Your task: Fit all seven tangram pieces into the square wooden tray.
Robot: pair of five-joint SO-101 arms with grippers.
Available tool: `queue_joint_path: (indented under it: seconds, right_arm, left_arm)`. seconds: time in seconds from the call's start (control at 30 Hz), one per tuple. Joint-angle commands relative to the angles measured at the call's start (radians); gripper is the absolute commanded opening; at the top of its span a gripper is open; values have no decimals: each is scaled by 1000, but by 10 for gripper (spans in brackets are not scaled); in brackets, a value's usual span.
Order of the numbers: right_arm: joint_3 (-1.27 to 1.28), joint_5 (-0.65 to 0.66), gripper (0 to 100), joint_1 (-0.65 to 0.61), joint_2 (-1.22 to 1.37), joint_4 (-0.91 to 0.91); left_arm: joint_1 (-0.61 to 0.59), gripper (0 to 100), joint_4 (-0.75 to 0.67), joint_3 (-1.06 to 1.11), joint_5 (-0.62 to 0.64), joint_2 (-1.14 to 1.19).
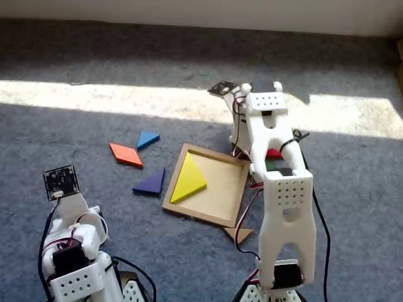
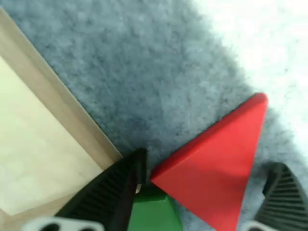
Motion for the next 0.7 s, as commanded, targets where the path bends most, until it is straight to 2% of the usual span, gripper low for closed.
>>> queue_joint_path:
  seconds: [0.0,0.4,0.57,0.67]
  right_arm:
    - [10,11,310,19,-22,4]
    - [5,21,311,22,-22,87]
    - [8,54,375,25,-21,87]
    - [10,58,372,27,-21,87]
  left_arm:
    - [-12,6,-17,10,-2,-25]
    - [-12,6,-17,10,-2,-25]
    - [-12,6,-17,10,-2,-25]
    - [-12,6,-17,10,-2,-25]
